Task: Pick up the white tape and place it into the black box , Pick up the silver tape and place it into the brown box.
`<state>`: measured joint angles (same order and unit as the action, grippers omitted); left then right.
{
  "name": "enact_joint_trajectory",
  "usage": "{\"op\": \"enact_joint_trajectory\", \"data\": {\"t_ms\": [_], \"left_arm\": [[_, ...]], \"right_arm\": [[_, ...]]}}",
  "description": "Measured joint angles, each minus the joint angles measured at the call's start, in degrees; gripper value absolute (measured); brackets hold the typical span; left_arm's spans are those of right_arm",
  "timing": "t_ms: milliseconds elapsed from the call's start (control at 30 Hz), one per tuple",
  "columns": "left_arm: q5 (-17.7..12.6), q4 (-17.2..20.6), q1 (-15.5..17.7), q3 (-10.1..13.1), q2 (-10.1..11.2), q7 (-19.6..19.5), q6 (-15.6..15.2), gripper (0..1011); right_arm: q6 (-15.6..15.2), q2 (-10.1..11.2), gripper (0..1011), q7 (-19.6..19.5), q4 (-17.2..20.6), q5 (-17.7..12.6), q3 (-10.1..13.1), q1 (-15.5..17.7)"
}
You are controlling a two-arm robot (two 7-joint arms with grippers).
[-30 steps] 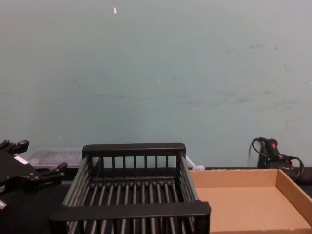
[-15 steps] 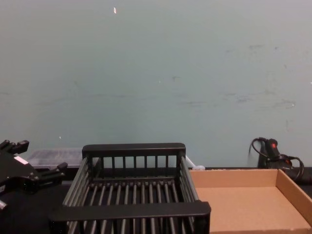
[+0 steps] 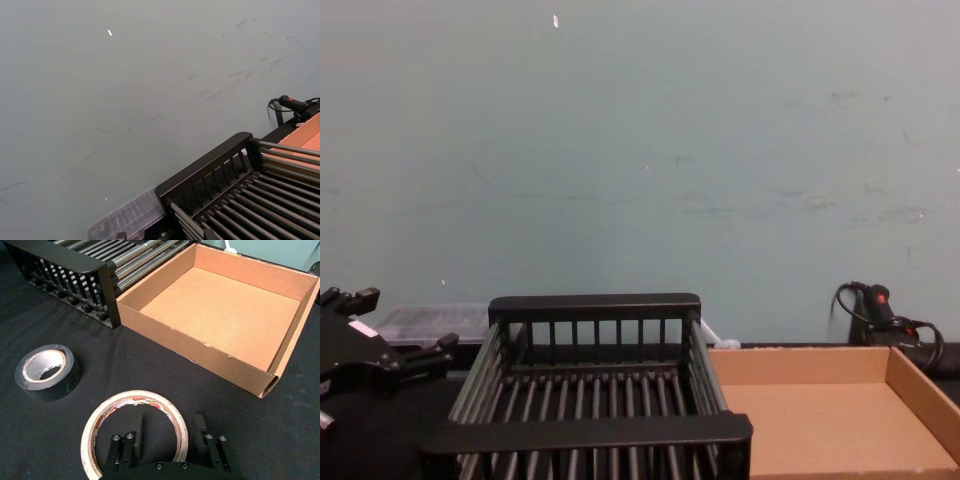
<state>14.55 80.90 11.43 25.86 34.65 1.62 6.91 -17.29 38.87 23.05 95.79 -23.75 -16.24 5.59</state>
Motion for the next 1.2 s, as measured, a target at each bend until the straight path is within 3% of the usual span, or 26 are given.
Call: {"op": "enact_joint_trajectory", "data": {"t_ms": [300,433,600,1200], "left_arm": [[0.0,0.0,0.0,0.0,0.0,0.0,0.0,1001],[0.0,0.0,0.0,0.0,0.0,0.0,0.0,1001],[0.0,0.0,0.0,0.0,0.0,0.0,0.0,1001],[0.0,0.0,0.0,0.0,0.0,0.0,0.0,1001]], "right_arm": [[0.0,0.0,386,0.0,0.0,0.0,0.0,0.0],[0.0,0.0,218,0.0,0.0,0.0,0.0,0.0],[0.0,0.0,95,0.0,0.0,0.0,0.0,0.0],[0.0,0.0,86,0.0,0.0,0.0,0.0,0.0]]}}
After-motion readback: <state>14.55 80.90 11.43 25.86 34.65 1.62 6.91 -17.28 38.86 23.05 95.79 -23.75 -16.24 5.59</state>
